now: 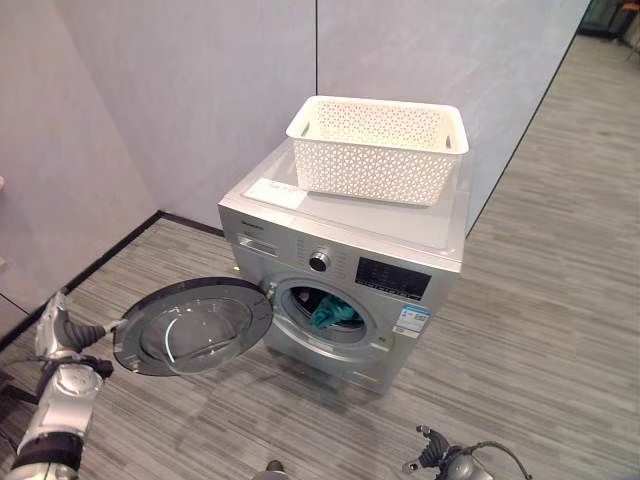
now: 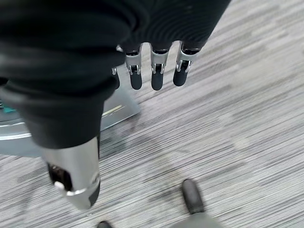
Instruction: Grab the laundry basket,head to the washer,open it,put in the laundry and shut it.
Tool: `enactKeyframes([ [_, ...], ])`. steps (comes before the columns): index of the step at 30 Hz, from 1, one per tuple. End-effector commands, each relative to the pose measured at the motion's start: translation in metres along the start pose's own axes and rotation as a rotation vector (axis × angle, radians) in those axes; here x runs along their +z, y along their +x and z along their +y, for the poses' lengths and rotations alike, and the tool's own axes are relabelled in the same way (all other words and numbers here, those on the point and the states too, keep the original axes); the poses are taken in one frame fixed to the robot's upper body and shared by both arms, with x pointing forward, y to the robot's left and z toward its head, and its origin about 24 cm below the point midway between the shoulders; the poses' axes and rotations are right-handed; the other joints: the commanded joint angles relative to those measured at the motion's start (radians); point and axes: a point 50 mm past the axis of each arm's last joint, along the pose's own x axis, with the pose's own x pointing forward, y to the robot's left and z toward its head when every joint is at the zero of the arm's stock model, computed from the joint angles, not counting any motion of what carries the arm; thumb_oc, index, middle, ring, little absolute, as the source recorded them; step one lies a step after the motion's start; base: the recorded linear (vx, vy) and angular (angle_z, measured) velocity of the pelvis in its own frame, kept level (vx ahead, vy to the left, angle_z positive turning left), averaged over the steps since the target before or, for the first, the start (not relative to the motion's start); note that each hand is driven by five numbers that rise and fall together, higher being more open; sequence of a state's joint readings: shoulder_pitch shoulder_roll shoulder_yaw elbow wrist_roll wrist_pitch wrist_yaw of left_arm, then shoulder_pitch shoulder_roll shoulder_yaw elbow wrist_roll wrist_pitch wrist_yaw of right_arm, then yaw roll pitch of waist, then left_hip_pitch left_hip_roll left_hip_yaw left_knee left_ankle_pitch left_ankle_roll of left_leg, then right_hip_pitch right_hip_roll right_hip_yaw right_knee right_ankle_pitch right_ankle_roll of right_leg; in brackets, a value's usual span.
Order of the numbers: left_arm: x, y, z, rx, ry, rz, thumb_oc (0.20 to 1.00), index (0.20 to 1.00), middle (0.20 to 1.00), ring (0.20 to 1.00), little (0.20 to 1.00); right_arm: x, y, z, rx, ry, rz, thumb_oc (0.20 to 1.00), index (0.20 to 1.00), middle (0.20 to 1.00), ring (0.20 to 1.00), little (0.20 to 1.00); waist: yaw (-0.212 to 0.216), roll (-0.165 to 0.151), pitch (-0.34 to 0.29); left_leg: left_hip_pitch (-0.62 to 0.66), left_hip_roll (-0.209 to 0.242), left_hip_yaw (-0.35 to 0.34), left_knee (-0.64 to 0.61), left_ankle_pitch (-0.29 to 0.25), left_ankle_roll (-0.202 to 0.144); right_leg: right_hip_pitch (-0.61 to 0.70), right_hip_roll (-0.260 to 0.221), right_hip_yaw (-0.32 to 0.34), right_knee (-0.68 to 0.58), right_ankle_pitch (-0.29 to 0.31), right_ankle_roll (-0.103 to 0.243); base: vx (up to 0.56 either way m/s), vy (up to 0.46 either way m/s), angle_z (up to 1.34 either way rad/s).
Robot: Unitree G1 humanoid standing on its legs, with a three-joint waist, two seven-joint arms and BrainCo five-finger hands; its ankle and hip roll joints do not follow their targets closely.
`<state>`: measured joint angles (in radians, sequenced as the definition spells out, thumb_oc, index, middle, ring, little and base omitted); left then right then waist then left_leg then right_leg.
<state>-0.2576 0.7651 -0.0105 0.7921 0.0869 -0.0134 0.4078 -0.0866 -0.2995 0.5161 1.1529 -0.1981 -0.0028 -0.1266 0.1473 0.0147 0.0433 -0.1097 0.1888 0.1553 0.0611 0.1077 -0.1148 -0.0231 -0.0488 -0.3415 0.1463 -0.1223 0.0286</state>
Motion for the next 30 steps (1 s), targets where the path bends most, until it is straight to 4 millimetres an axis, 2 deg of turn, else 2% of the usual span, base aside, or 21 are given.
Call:
enactKeyframes([
  [1,0.046,0.038,0.065,0.139,0.013,-0.107,1.000,1.000,1.000,1.000,1.000,0.036,0.006,-0.029,-0.058,-0.025,-0.132,1.000,1.000,1.000,1.000,1.000,-0.052,-0.065,0.101,-0.151,-0.025,-0.081,0.035,0.001,0.008,0.145,-0.074,0.000,-0.129,-0.069,0.052,-0.20,-0.007,0.29],
  [2,0.054,0.050,0.083,0.165,0.011,-0.072,1.000,1.000,1.000,1.000,1.000,0.030,0.005,-0.034,-0.066,-0.056,-0.131,1.000,1.000,1.000,1.000,1.000,-0.093,-0.074,0.119,-0.150,0.038,-0.126,0.065,-0.007,-0.010,0.114,-0.083,-0.003,-0.116,-0.055,0.052,-0.18,0.037,0.14],
  [3,0.050,0.053,0.090,0.178,0.023,-0.042,1.000,1.000,1.000,1.000,1.000,0.027,0.004,-0.035,-0.062,-0.073,-0.130,1.000,1.000,1.000,1.000,1.000,-0.108,-0.079,0.115,-0.110,0.097,-0.114,0.041,0.001,-0.015,0.104,-0.085,-0.007,-0.112,-0.051,0.059,-0.10,0.047,-0.19],
  [4,0.050,0.053,0.090,0.178,0.023,-0.043,1.000,1.000,1.000,1.000,1.000,0.027,0.004,-0.035,-0.062,-0.072,-0.130,1.000,1.000,1.000,1.000,1.000,-0.105,-0.078,0.116,-0.105,0.099,-0.111,0.036,0.003,-0.016,0.105,-0.084,-0.005,-0.111,-0.052,0.058,0.03,0.073,-0.01],
  [6,0.048,0.059,0.108,0.199,0.049,0.018,1.000,1.000,1.000,1.000,1.000,0.012,0.003,-0.042,-0.070,-0.065,-0.085,1.000,1.000,1.000,1.000,1.000,-0.118,-0.063,0.115,-0.060,0.128,-0.143,-0.056,0.035,-0.003,0.090,-0.071,0.008,-0.122,-0.028,0.072,0.05,0.151,0.10],
  [7,0.061,0.061,0.108,0.208,0.022,-0.001,1.000,1.000,1.000,1.000,1.000,-0.004,-0.001,-0.038,-0.074,-0.021,-0.046,1.000,1.000,1.000,1.000,1.000,-0.136,-0.059,0.102,-0.045,0.140,-0.098,-0.096,0.041,-0.016,0.096,-0.070,0.007,-0.135,-0.023,0.078,0.10,0.229,-0.15],
  [9,0.065,0.063,0.115,0.241,-0.028,0.004,1.000,1.000,1.000,1.000,1.000,-0.017,-0.003,-0.036,-0.089,0.063,0.001,1.000,1.000,1.000,1.000,1.000,-0.138,-0.067,0.098,-0.031,0.127,-0.078,-0.098,0.024,-0.017,0.087,-0.079,0.024,-0.145,-0.004,0.087,0.07,0.178,-0.14],
  [11,0.077,0.063,0.116,0.259,-0.081,-0.037,1.000,1.000,1.000,1.000,1.000,-0.024,-0.004,-0.030,-0.094,0.133,0.037,1.000,1.000,1.000,1.000,1.000,-0.138,-0.086,0.099,-0.037,0.120,-0.065,-0.082,0.012,-0.018,0.074,-0.096,0.031,-0.150,0.016,0.096,0.00,0.087,-0.29],
  [12,0.077,0.063,0.116,0.259,-0.081,-0.037,1.000,1.000,1.000,1.000,1.000,-0.024,-0.004,-0.030,-0.094,0.133,0.037,1.000,1.000,1.000,1.000,1.000,-0.137,-0.086,0.099,-0.038,0.120,-0.065,-0.082,0.011,-0.018,0.074,-0.096,0.031,-0.150,0.017,0.096,0.01,0.038,-0.38],
  [15,0.091,0.057,0.111,0.258,-0.123,-0.150,1.000,1.000,1.000,1.000,1.000,-0.025,-0.004,-0.017,-0.071,0.158,0.059,1.000,1.000,1.000,1.000,1.000,-0.117,-0.116,0.111,-0.023,0.099,-0.043,-0.069,-0.016,-0.008,0.066,-0.118,0.045,-0.153,0.043,0.114,0.01,0.053,-0.29],
  [17,0.092,0.054,0.105,0.243,-0.111,-0.182,1.000,1.000,1.000,1.000,1.000,-0.023,-0.004,-0.012,-0.052,0.137,0.050,1.000,1.000,1.000,1.000,1.000,-0.110,-0.122,0.107,-0.013,0.088,-0.034,-0.076,-0.021,-0.005,0.069,-0.127,0.042,-0.159,0.048,0.119,0.00,0.037,-0.17],
  [23,0.097,0.044,0.089,0.204,-0.134,-0.257,1.000,1.000,1.000,1.000,1.000,-0.007,-0.003,-0.010,-0.045,0.097,-0.019,1.000,1.000,1.000,1.000,1.000,-0.113,-0.107,0.088,0.004,0.067,-0.026,-0.104,-0.020,-0.002,0.080,-0.139,0.039,-0.181,0.057,0.129,-0.01,0.016,0.00],
  [25,0.101,0.038,0.080,0.181,-0.126,-0.308,1.000,1.000,1.000,1.000,1.000,-0.001,-0.003,-0.008,-0.036,0.087,-0.041,1.000,1.000,1.000,1.000,1.000,-0.114,-0.094,0.075,0.016,0.057,-0.025,-0.125,-0.016,-0.001,0.087,-0.145,0.034,-0.184,0.056,0.133,-0.01,0.039,0.04],
  [30,0.105,0.030,0.067,0.142,-0.127,-0.351,1.000,1.000,1.000,1.000,1.000,-0.002,-0.003,-0.004,-0.024,0.068,-0.036,1.000,1.000,1.000,1.000,1.000,-0.121,-0.079,0.058,0.019,0.047,-0.031,-0.139,-0.012,0.002,0.096,-0.151,0.019,-0.190,0.058,0.135,-0.01,0.021,0.08],
])
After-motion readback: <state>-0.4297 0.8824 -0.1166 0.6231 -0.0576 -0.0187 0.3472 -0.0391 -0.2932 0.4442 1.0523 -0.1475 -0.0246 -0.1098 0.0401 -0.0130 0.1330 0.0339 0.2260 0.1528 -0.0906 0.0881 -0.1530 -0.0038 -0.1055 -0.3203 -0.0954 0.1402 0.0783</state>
